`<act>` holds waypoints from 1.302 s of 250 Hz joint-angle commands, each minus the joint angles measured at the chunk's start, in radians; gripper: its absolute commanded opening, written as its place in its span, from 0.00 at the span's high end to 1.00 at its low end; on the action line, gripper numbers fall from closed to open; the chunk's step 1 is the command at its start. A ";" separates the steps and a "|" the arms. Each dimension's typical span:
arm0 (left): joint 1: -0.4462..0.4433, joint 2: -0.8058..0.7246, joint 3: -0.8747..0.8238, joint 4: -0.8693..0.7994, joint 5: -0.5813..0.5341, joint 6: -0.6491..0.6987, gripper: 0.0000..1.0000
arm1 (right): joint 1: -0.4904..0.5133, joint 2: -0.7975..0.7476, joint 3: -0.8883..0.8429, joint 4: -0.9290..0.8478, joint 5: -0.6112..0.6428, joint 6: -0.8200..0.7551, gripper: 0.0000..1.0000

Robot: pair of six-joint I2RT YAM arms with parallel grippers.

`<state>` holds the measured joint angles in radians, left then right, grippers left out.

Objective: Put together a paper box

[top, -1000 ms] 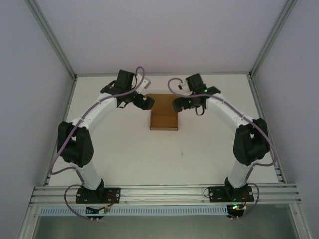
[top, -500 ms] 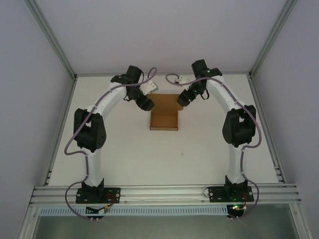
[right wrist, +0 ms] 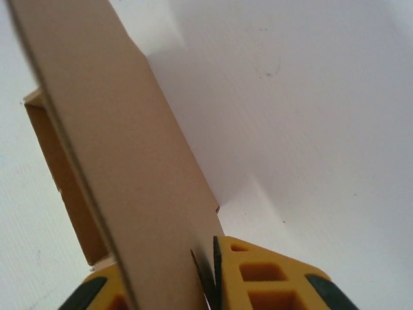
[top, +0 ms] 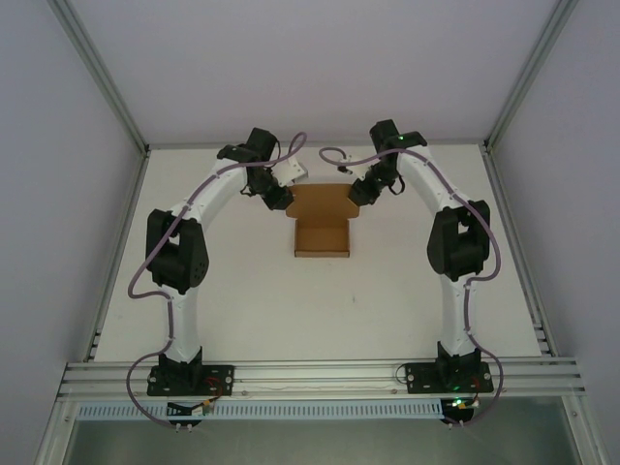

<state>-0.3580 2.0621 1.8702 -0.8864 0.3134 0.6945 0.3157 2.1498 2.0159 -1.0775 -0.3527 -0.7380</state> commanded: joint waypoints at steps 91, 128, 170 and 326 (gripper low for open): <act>-0.040 -0.148 -0.158 0.292 -0.121 -0.466 1.00 | 0.103 -0.143 -0.130 0.306 0.266 0.571 0.94; -0.069 -0.183 -0.236 0.404 -0.161 -0.662 1.00 | 0.150 -0.145 -0.132 0.368 0.422 0.877 0.94; -0.106 -0.187 -0.267 0.492 -0.233 -0.832 1.00 | 0.171 -0.161 -0.178 0.488 0.465 1.134 0.95; -0.154 -0.099 -0.287 0.580 -0.237 -0.989 1.00 | 0.214 -0.151 -0.321 0.666 0.563 1.353 0.96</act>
<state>-0.4637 1.9434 1.5742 -0.3363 0.0517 -0.2764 0.4992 2.0209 1.7267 -0.5137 0.2337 0.5667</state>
